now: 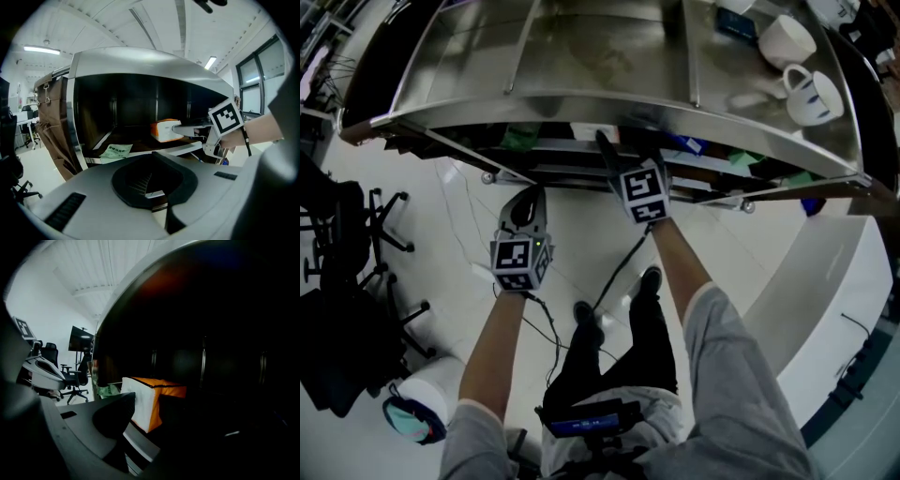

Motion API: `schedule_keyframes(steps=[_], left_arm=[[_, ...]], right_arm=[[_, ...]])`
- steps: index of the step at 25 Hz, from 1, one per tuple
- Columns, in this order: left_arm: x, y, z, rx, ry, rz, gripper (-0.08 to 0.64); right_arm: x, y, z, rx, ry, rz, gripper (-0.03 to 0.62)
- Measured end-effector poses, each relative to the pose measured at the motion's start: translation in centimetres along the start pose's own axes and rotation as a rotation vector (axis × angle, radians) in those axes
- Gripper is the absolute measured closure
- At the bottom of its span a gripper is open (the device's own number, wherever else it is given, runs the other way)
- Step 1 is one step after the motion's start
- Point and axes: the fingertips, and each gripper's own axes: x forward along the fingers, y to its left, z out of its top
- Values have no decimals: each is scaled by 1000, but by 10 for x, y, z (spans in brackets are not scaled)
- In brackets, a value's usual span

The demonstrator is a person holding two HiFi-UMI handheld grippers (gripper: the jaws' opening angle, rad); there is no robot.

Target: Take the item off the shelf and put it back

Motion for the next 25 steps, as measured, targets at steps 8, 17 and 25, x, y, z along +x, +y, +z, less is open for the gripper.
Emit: schedule_keyframes(steps=[8, 17, 25], left_arm=[[-4, 4, -11, -20, 18, 1, 555], [-10, 1, -11, -29, 14, -2, 555], [-65, -4, 5, -51, 23, 6, 555]], right_arm=[[7, 0, -18, 6, 45, -48, 298], [-7, 0, -13, 14, 42, -76, 298], [-74, 27, 4, 90, 96, -57, 318]])
